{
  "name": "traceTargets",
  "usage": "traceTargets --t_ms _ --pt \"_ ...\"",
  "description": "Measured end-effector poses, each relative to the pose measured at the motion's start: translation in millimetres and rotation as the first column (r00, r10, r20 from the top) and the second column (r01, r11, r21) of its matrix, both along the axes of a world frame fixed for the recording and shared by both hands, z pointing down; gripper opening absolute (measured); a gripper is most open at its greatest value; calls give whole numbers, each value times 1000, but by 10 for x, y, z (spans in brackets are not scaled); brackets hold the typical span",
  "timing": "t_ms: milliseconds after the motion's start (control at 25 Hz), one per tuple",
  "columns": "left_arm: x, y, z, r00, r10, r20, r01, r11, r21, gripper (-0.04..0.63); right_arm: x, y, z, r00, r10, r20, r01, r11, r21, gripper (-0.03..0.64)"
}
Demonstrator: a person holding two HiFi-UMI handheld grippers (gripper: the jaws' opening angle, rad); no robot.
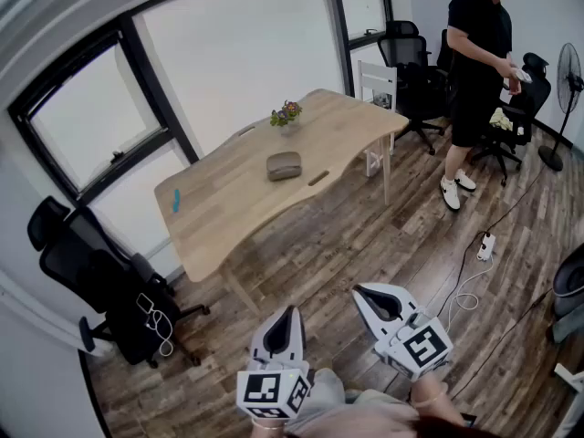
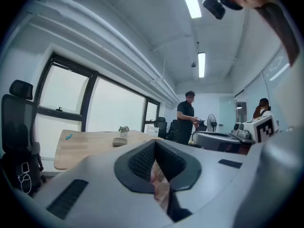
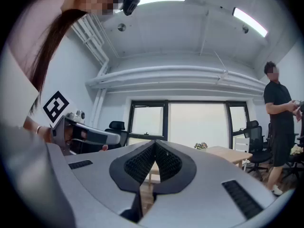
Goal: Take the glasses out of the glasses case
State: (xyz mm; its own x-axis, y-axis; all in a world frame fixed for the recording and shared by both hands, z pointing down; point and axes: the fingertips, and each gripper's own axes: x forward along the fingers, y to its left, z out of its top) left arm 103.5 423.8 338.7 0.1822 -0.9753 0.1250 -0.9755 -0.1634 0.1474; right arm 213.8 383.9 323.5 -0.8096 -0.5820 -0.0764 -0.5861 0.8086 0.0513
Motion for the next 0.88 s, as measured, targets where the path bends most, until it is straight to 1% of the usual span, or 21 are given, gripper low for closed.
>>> traceTargets --t_ms 120,240,560,880 --pt "-57 -58 11 1000 5 -6 -5 1000 -1 0 -50 -55 21 1000 14 15 -14 999 -40 0" --pt "-122 -142 17 1000 12 -6 -12 1000 -2 2 -121 -129 9 999 11 31 -9 999 -45 0" --pt "-369 -405 52 999 30 -10 -30 1000 -7 1 -383 -364 126 1000 11 -14 -13 996 -92 0" --pt "-661 -716 103 998 53 -25 -54 998 -12 1 -688 -662 191 1000 28 11 -27 989 -147 2"
